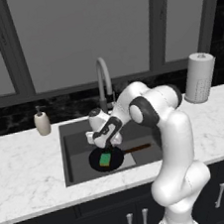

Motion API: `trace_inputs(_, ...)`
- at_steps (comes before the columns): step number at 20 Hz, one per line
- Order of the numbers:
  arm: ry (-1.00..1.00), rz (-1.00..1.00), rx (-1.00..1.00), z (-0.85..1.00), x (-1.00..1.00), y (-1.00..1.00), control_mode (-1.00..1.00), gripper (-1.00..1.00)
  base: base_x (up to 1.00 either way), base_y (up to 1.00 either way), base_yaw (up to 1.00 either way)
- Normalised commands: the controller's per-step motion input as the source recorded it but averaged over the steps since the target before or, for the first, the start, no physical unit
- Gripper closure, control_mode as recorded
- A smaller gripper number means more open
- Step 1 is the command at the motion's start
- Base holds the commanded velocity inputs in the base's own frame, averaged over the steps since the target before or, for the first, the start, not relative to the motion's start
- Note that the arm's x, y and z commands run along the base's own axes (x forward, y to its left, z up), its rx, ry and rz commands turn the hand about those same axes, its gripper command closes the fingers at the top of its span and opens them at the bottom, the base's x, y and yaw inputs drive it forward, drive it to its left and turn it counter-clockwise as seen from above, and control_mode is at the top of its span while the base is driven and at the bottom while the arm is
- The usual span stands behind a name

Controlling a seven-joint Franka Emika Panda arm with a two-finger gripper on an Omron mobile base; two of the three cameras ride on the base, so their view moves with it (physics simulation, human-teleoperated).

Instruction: Pick the pan and sponge and place them into the sink. Then turn on the water.

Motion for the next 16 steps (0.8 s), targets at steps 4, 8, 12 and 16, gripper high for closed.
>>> trace_inputs(4, -0.19, 0.02, 0.03, 1.00, -0.39, -0.32, -1.00, -1.00, 0.00, 0.00, 0.00)
trace_inputs(8, -0.20, 0.03, 0.07, 1.00, -0.62, -0.26, -1.00, -1.00, 0.00, 0.00, 0.00)
trace_inputs(12, -0.23, 0.08, 0.08, 1.00, -0.96, -0.21, -1.00, -1.00, 0.00, 0.00, 0.00)
trace_inputs(16, -0.18, 0.11, 0.04, 1.00, -0.87, -0.46, -1.00, -1.00, 0.00, 0.00, 0.00)
